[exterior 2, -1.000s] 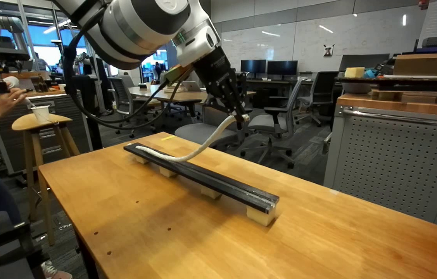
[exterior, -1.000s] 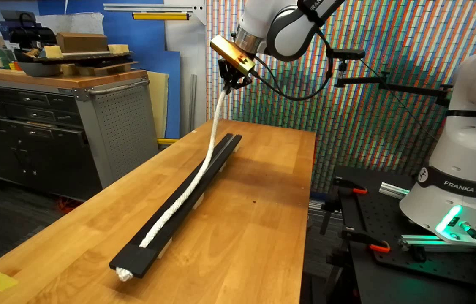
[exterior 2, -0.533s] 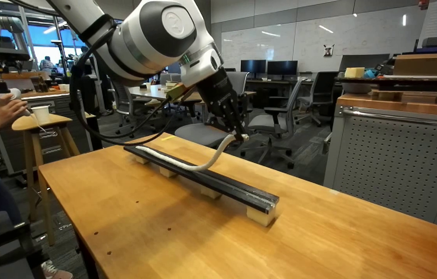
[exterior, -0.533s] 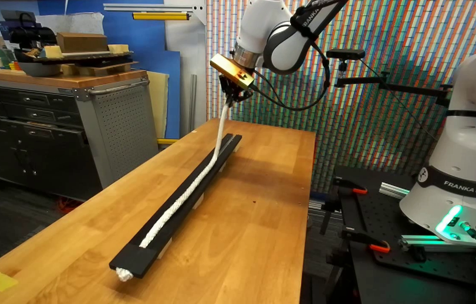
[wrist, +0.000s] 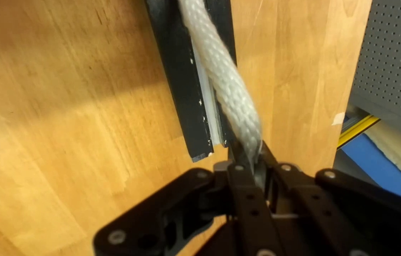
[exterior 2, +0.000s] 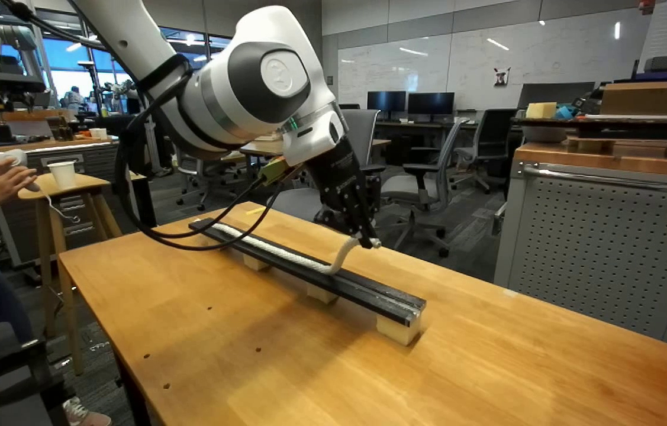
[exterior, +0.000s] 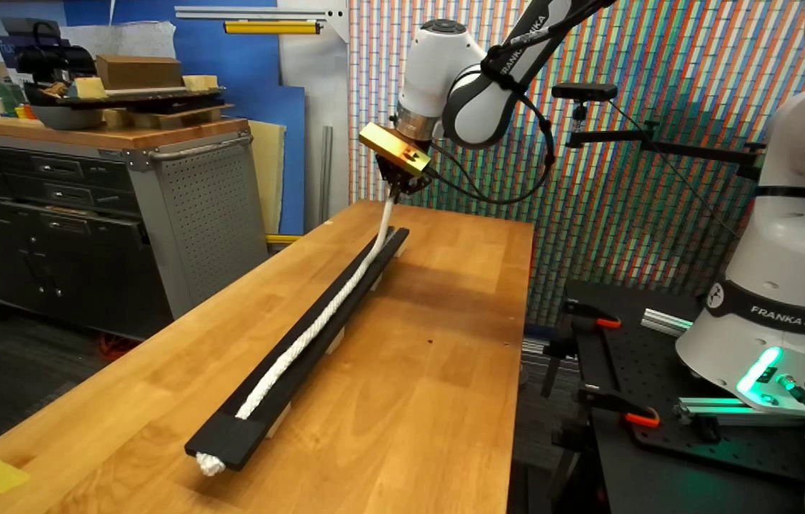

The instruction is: Straighten the rope on the black object and press it in

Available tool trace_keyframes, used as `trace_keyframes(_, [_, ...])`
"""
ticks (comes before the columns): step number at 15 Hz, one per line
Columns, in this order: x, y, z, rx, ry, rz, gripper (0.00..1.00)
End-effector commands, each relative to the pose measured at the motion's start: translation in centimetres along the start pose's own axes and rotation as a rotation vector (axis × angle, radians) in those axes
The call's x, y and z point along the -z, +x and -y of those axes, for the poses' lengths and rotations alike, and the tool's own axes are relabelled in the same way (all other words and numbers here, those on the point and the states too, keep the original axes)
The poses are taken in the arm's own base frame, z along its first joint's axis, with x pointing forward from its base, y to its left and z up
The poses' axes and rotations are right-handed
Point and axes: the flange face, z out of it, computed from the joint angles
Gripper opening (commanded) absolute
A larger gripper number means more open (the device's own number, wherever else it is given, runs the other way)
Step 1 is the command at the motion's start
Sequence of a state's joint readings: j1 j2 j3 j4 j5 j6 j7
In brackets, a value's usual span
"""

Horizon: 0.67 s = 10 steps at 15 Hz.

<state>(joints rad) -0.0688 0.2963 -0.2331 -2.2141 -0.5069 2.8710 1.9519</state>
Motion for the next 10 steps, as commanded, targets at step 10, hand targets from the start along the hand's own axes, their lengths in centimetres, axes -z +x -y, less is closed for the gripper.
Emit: trace_keyframes(10, [-5.6, 0.9, -1.0, 0.069, -0.065, -0.086, 0.03])
